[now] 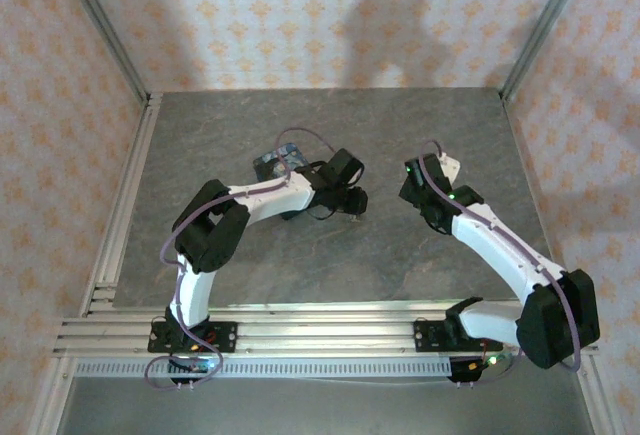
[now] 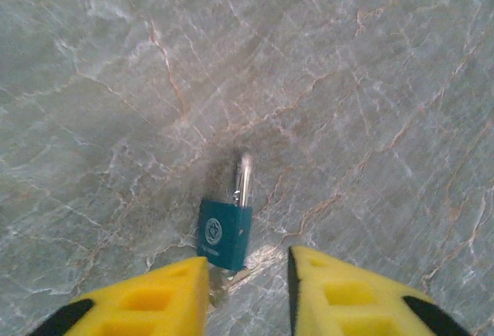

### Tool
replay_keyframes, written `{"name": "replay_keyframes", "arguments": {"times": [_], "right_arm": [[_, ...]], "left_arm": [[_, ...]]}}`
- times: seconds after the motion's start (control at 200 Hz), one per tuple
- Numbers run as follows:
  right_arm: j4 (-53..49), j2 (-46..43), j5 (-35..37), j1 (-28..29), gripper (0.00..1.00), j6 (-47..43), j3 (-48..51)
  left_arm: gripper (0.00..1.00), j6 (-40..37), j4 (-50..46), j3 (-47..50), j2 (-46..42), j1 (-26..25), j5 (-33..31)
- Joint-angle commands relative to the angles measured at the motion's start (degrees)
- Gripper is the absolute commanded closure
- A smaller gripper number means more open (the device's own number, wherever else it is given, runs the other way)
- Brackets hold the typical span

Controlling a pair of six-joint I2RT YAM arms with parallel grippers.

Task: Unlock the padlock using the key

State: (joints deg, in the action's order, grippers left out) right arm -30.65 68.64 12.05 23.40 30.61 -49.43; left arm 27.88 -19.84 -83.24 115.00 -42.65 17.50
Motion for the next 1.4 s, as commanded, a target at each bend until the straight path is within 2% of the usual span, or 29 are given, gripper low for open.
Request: {"name": "replay_keyframes", "arguments": {"times": [0.0,0.03,0.125,0.14,0.245,0.345,0.47,0.591,0.716,0.811,0.866,0.901,0.991,1.051,1.101,1.181,1.261,1.321,1.346,1.396], "right_arm": [[1.23,-2.51,7.09,-0.28,0.21,-2.34,0.33],[1.42,-2.54,8.92,-0.28,0.17,-2.97,0.00],[3.74,-2.23,14.64,-0.28,0.03,-7.06,-0.84],[4.47,-2.16,15.38,-0.28,0.01,-7.84,-0.90],[10.95,-1.16,21.96,-0.75,0.00,-13.19,0.23],[17.27,1.18,21.91,-3.60,0.00,-16.96,1.92],[27.35,3.22,20.19,-7.33,0.00,-21.78,6.53],[35.13,3.95,19.33,-10.25,0.00,-22.16,11.87],[48.86,4.79,19.42,-11.16,0.00,-25.89,19.15],[62.49,8.53,18.47,-12.12,0.00,-28.36,24.20],[65.59,10.30,18.18,-12.27,0.00,-29.97,24.31],[64.18,10.39,16.23,-12.37,0.00,-30.89,23.63],[74.33,12.88,13.45,-12.96,0.00,-35.48,26.12],[76.17,14.59,11.97,-13.92,0.00,-34.55,26.89],[82.40,16.40,11.09,-14.64,0.00,-34.65,28.79],[78.86,14.38,8.70,-15.57,0.00,-33.27,28.90],[85.33,16.82,5.18,-16.82,0.00,-32.93,31.59],[93.77,20.53,6.24,-17.12,0.00,-33.33,33.12],[91.85,19.67,6.12,-17.10,0.00,-33.26,32.70],[81.87,17.56,5.71,-17.39,0.01,-31.86,29.49]], "left_arm": [[0.60,-5.21,-5.60,-3.85,-5.12,0.34,-5.81],[0.54,-6.34,-6.89,-4.46,-6.94,0.59,-7.08],[0.03,-11.05,-10.96,-6.28,-10.81,1.86,-11.35],[0.00,-11.94,-11.51,-6.62,-11.45,2.14,-12.20],[0.00,-17.90,-15.60,-8.28,-15.92,5.67,-16.89],[0.00,-21.09,-15.39,-6.73,-20.66,12.09,-18.63],[0.00,-24.99,-0.06,6.52,-30.16,20.13,-21.33],[0.00,-29.07,11.31,18.23,-36.30,26.20,-19.93],[0.00,-32.19,19.66,28.95,-38.35,28.62,-23.27],[0.00,-29.08,31.52,40.12,-40.32,31.69,-23.59],[0.00,-27.84,36.18,44.91,-41.48,33.07,-24.36],[0.00,-27.86,37.73,46.96,-41.69,33.69,-25.46],[0.00,-29.59,38.71,49.54,-40.97,34.68,-28.07],[0.00,-29.41,42.33,52.22,-40.32,35.90,-28.02],[0.00,-29.05,46.28,54.88,-40.10,36.69,-27.34],[0.00,-28.58,52.29,58.51,-40.04,37.39,-27.12],[0.00,-29.08,59.52,62.10,-38.98,37.84,-26.19],[0.00,-29.27,64.51,63.51,-36.62,38.46,-25.11],[0.00,-29.20,65.85,63.54,-35.09,38.75,-24.39],[0.00,-29.43,66.85,62.19,-31.36,38.96,-23.57]]}}
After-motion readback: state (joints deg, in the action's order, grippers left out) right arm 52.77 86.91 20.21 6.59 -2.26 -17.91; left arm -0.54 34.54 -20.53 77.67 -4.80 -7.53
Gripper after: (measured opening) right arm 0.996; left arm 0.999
